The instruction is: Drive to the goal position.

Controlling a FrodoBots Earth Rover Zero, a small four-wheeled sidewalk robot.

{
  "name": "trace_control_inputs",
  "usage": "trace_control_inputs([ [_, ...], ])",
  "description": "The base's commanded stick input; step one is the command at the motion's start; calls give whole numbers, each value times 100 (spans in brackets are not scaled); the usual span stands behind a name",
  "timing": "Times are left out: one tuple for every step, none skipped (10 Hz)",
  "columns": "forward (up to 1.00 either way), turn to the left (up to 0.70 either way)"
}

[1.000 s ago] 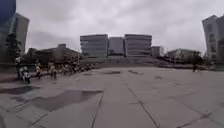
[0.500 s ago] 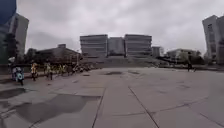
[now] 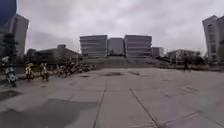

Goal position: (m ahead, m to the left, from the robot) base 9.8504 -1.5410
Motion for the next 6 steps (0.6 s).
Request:
trace_control_inputs([
  [70,0],
  [70,0],
  [70,0],
  [70,0],
  [70,-2],
  [70,-2],
])
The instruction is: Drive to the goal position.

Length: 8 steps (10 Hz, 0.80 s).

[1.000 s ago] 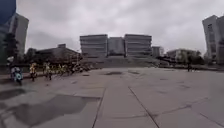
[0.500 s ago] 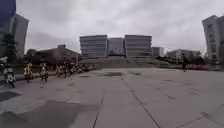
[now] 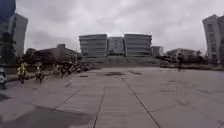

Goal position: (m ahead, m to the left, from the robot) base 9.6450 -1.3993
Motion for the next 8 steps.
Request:
trace_control_inputs([
  [70,-3],
  [70,-4],
  [70,-5],
  [70,-7],
  [70,-9],
  [70,-10],
  [70,-10],
  [70,-10],
])
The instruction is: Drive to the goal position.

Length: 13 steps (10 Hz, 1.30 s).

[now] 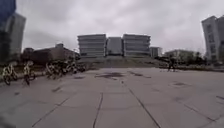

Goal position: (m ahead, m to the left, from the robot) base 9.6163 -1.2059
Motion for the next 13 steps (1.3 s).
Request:
trace_control_inputs([
  [70,-7],
  [70,-3],
  [70,-1],
  [70,0],
  [70,0],
  [70,-2],
  [70,-7],
  [70,-11],
  [70,0],
  [70,0],
  [70,0],
  [70,0],
  [70,0],
])
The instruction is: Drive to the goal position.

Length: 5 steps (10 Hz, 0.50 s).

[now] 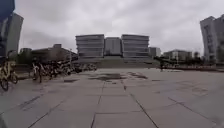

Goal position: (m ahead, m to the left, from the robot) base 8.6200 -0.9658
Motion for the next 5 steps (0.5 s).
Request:
trace_control_inputs([
  [70,0],
  [70,0],
  [70,0],
  [70,0],
  [70,0],
])
